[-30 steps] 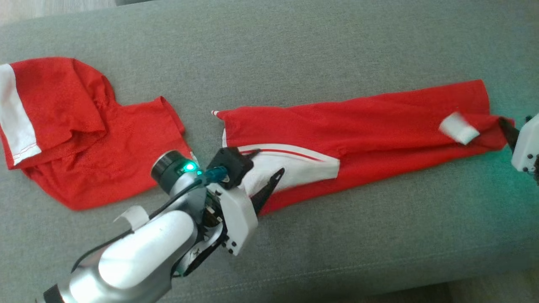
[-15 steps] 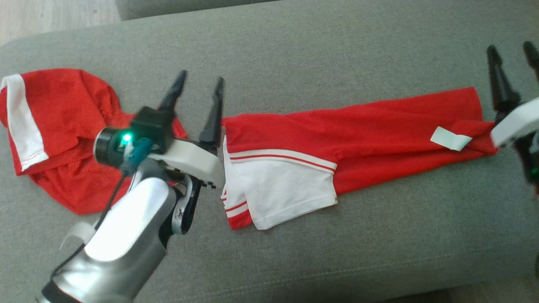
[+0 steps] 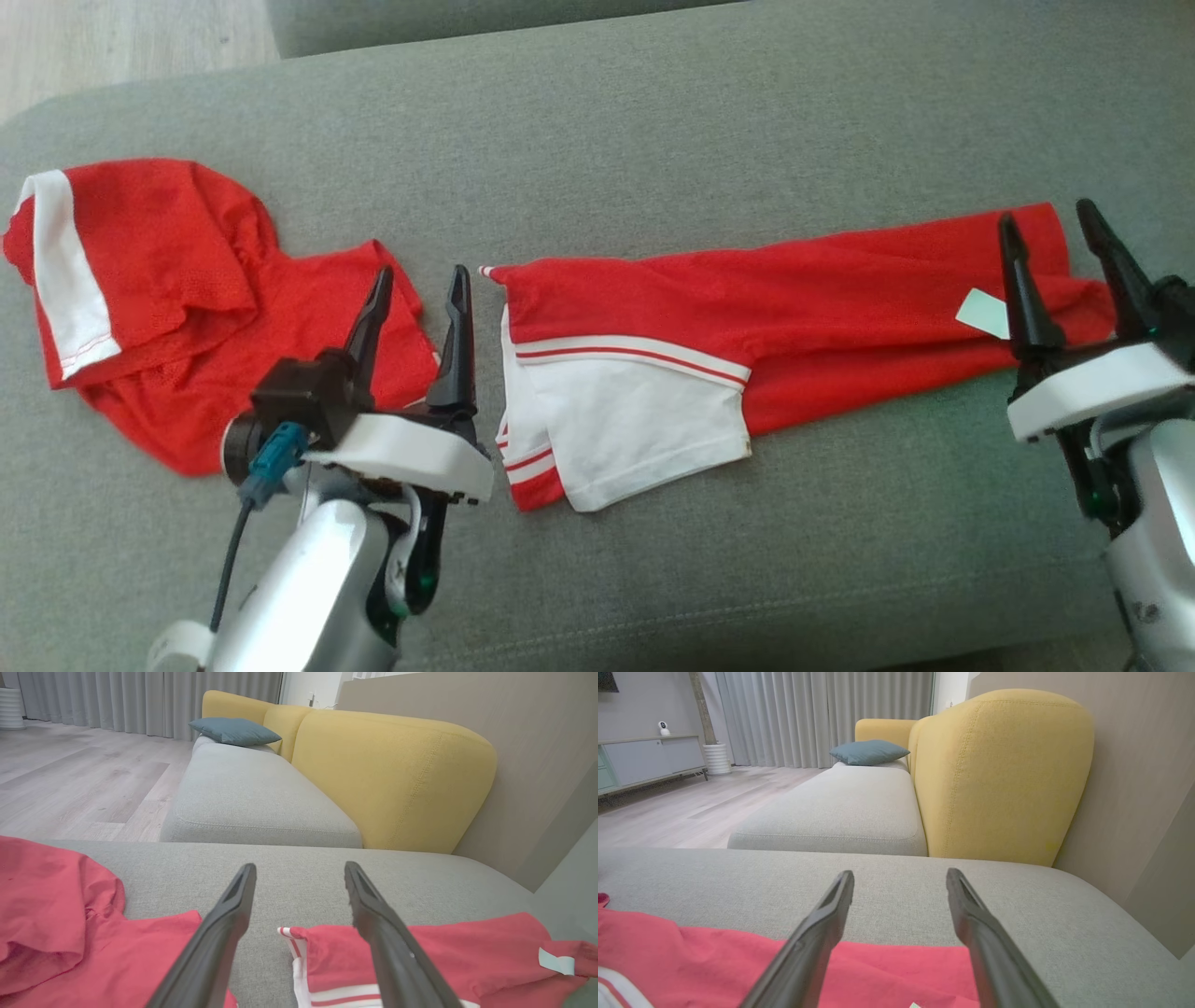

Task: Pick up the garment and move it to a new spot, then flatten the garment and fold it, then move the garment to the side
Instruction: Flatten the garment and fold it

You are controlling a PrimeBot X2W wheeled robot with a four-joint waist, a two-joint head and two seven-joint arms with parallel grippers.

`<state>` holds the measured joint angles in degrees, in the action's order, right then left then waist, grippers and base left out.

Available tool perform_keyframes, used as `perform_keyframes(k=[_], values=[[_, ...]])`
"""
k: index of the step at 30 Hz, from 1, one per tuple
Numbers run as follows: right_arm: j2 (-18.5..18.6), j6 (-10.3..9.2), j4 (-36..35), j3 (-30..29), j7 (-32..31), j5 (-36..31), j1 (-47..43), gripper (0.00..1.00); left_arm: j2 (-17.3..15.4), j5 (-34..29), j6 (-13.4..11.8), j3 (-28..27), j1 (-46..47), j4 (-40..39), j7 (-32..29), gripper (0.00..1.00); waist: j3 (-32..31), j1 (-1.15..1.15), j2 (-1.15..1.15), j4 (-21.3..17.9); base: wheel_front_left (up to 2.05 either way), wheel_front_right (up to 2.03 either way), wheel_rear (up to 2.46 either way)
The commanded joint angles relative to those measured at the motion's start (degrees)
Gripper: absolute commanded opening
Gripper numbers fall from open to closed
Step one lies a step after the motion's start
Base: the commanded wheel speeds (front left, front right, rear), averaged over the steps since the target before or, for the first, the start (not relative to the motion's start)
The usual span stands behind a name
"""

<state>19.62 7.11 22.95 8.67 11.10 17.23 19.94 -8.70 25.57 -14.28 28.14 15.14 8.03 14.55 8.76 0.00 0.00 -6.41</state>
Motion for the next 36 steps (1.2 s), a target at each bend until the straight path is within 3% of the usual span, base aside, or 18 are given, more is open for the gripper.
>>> perform_keyframes(k=[1, 5, 12, 19, 26, 36], values=[[0.5, 0.37, -2.3, 0.0, 0.1, -0.5, 0.6, 1.00, 0.0, -1.2, 0.9, -3.1, 2.0, -1.5, 0.4, 1.00, 0.2, 0.00, 0.00, 0.2, 0.00, 0.00, 0.00], [-0.2, 0.37, -1.3, -3.3, -1.9, -0.6, 0.8, 1.00, 1.7, -3.8, 3.5, -5.3, 1.8, -0.7, 0.4, 1.00, 1.2, 0.00, 0.00, 0.5, 0.00, 0.00, 0.00], [-2.3, 0.37, 7.5, -12.4, -10.7, -0.4, 4.3, 1.00, 3.3, -7.3, 6.7, -7.3, 2.6, 0.6, 0.4, 1.00, 4.0, 0.00, 0.00, 1.2, 0.00, 0.00, 0.00], [-2.9, 0.37, 13.0, -16.3, -17.4, 0.5, 8.4, 1.00, 4.1, -9.1, 8.5, -8.1, 3.8, 1.5, 0.4, 1.00, 6.6, 0.00, 0.00, 1.9, 0.00, 0.00, 0.00], [-2.0, 0.37, 20.0, -23.4, -21.6, -4.4, 12.8, 1.00, 4.8, -10.7, 9.9, -8.9, 4.6, 2.2, 0.4, 1.00, 8.6, 0.00, 0.00, 2.5, 0.00, 0.00, 0.00], [-3.0, 0.37, 22.7, -22.8, -27.6, -4.5, 15.0, 1.00, 5.0, -12.1, 10.5, -11.4, 5.7, 2.2, 0.4, 1.00, 9.9, 0.00, 0.00, 2.1, 0.00, 0.00, 0.00]])
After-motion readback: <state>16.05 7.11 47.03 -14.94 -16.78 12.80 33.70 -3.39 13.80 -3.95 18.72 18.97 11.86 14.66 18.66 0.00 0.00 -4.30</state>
